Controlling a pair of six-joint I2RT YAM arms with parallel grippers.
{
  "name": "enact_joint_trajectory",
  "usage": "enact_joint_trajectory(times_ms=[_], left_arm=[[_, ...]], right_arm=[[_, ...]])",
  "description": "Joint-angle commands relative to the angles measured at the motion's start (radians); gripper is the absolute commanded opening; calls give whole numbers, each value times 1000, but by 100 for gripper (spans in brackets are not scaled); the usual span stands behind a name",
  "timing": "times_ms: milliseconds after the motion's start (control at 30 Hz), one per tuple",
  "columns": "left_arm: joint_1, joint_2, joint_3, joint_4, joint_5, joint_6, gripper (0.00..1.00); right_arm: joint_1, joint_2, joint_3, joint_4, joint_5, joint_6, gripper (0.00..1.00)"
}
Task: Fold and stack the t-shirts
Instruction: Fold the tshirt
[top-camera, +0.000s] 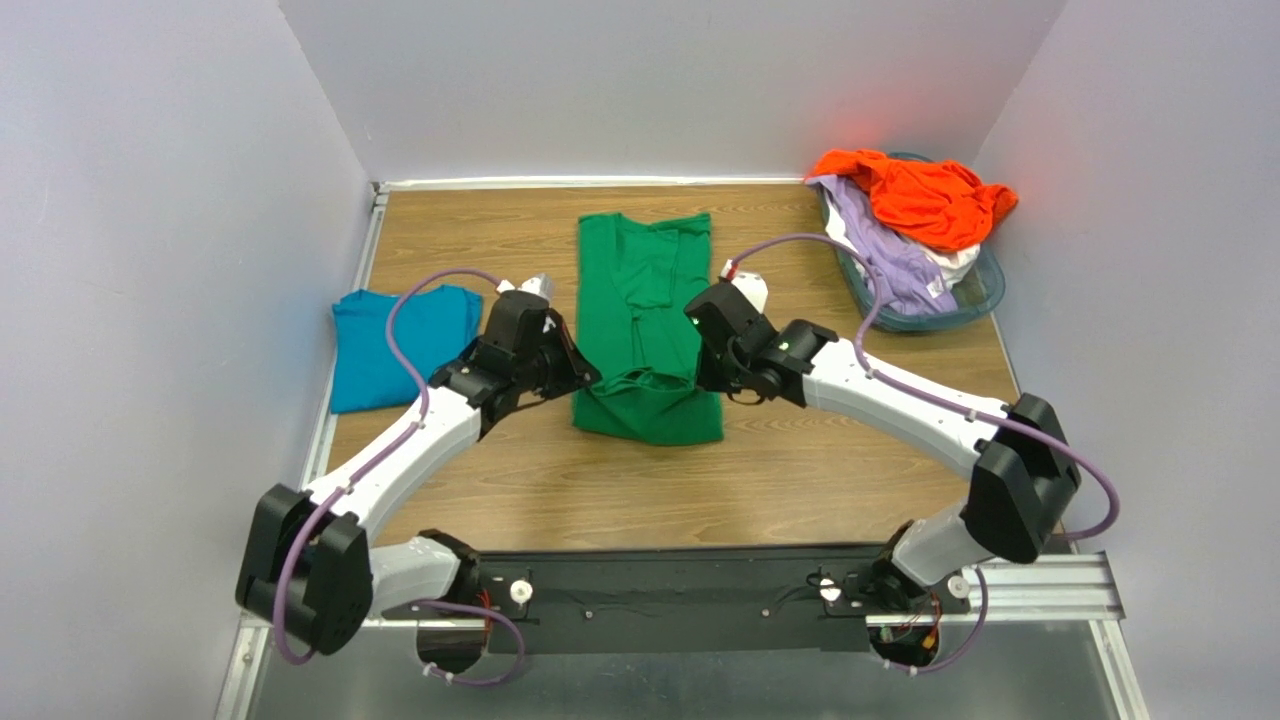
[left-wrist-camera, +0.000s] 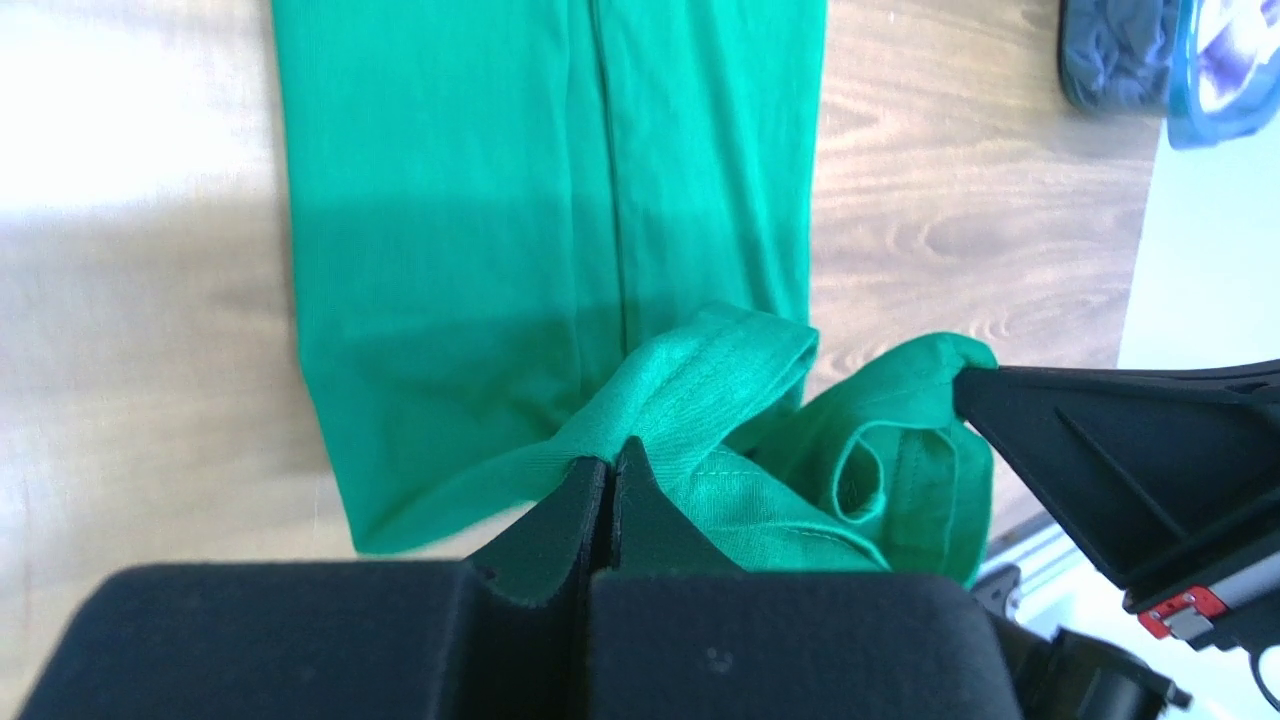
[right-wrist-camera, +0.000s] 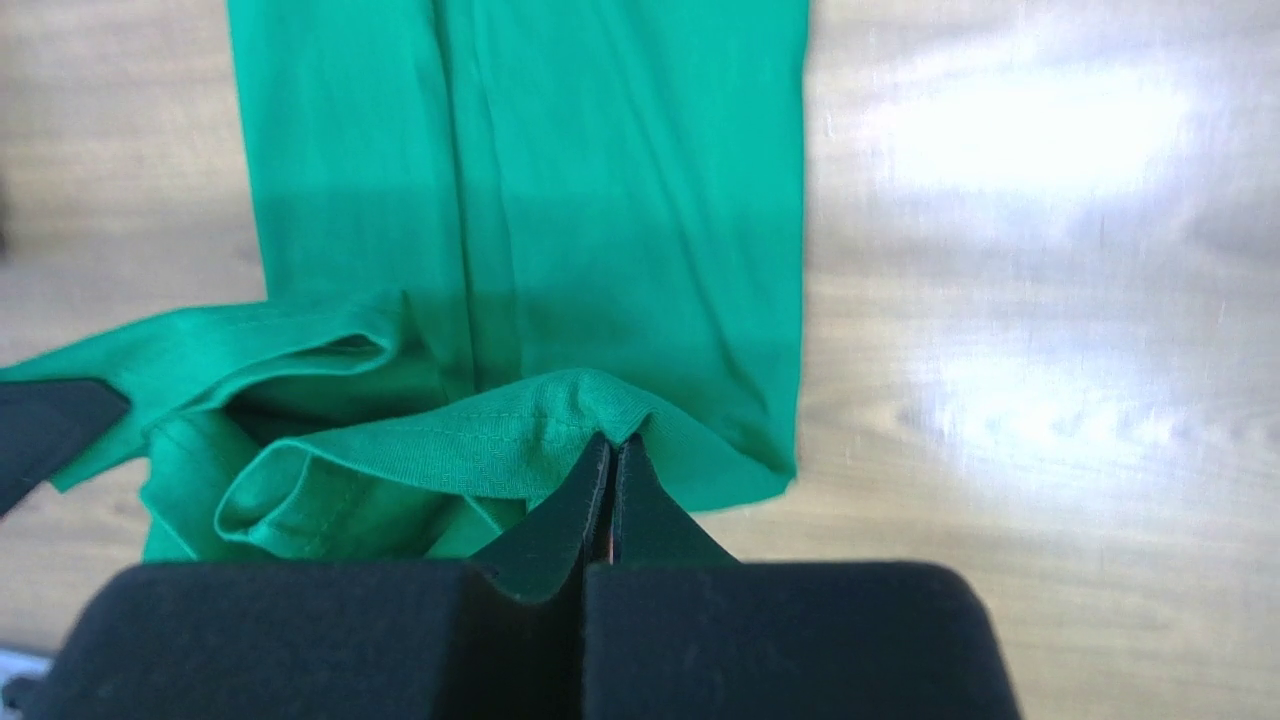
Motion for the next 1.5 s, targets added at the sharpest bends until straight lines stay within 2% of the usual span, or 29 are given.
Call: enact_joint_trajectory(times_ms=[0, 533, 1100, 1467], left_arm=[[27, 61, 67, 61, 21, 81, 0], [109, 334, 279, 83, 76, 182, 0], [162, 514, 370, 112, 124, 208, 0], [182, 578, 388, 147, 130, 208, 0]], right_arm=[[-41, 65, 73, 42, -12, -78, 1], [-174, 257, 260, 45, -61, -184, 1], [-271, 420, 387, 61, -138, -239, 1], [-317, 512, 419, 106, -216, -259, 1]])
